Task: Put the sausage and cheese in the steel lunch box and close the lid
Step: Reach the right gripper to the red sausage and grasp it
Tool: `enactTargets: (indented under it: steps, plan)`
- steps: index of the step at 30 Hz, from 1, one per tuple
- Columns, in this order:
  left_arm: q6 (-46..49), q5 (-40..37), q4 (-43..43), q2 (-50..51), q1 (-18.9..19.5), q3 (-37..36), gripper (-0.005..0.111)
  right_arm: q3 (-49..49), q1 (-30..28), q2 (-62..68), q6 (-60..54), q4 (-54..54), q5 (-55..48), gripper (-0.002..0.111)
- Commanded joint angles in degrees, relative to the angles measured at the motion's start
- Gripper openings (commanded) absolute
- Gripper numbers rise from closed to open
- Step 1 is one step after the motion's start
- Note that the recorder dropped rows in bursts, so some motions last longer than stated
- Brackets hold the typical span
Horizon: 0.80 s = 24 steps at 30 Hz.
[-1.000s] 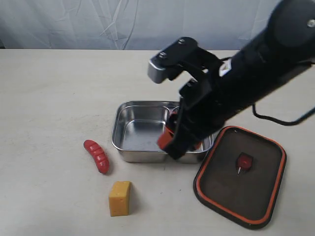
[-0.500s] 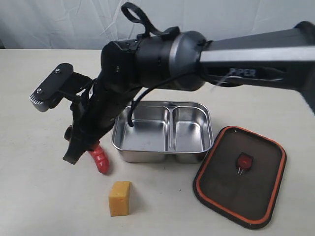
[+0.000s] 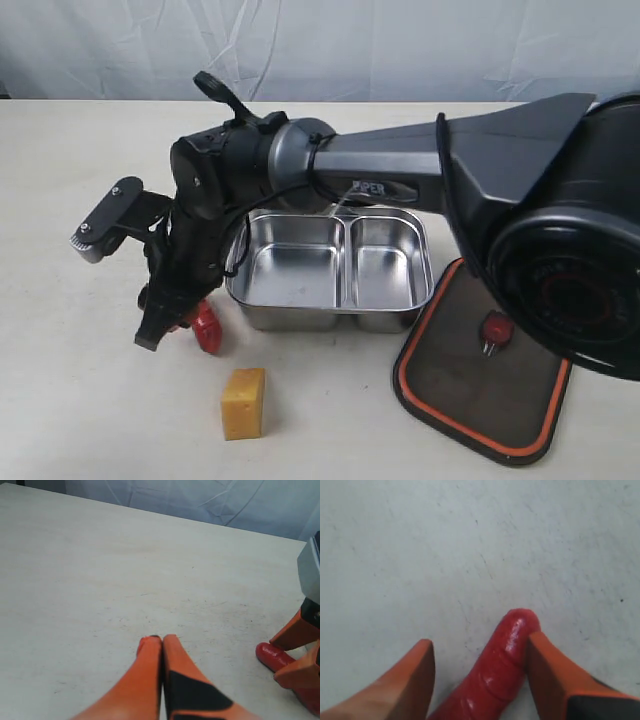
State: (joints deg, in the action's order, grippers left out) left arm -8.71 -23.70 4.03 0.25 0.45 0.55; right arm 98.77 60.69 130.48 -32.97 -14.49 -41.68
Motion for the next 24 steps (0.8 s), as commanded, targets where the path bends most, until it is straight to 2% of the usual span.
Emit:
enactTargets:
  steps: [1, 11, 14, 18, 24]
  plan:
    - [0.09, 0.52, -0.34, -0.25, 0.01, -0.37, 0.000, 0.91, 0.01, 1.50, 1.57, 1.14, -2.62, 0.053]
    - [0.09, 0.52, -0.34, -0.25, 0.01, -0.37, 0.000, 0.92, 0.01, 3.73, 2.10, 1.15, -7.62, 0.052]
    - [0.09, 0.52, -0.34, -0.25, 0.01, -0.37, 0.000, 0.92, 0.07, 3.73, 2.10, 1.15, -7.62, 0.035]
    - [0.09, 0.52, -0.34, -0.25, 0.01, -0.37, 0.000, 0.92, 0.07, 3.41, 2.10, 1.05, -7.62, 0.001]
    - [0.09, 0.52, -0.34, -0.25, 0.01, -0.37, 0.000, 0.92, -0.05, -0.23, 2.10, 1.05, -6.17, 0.000]
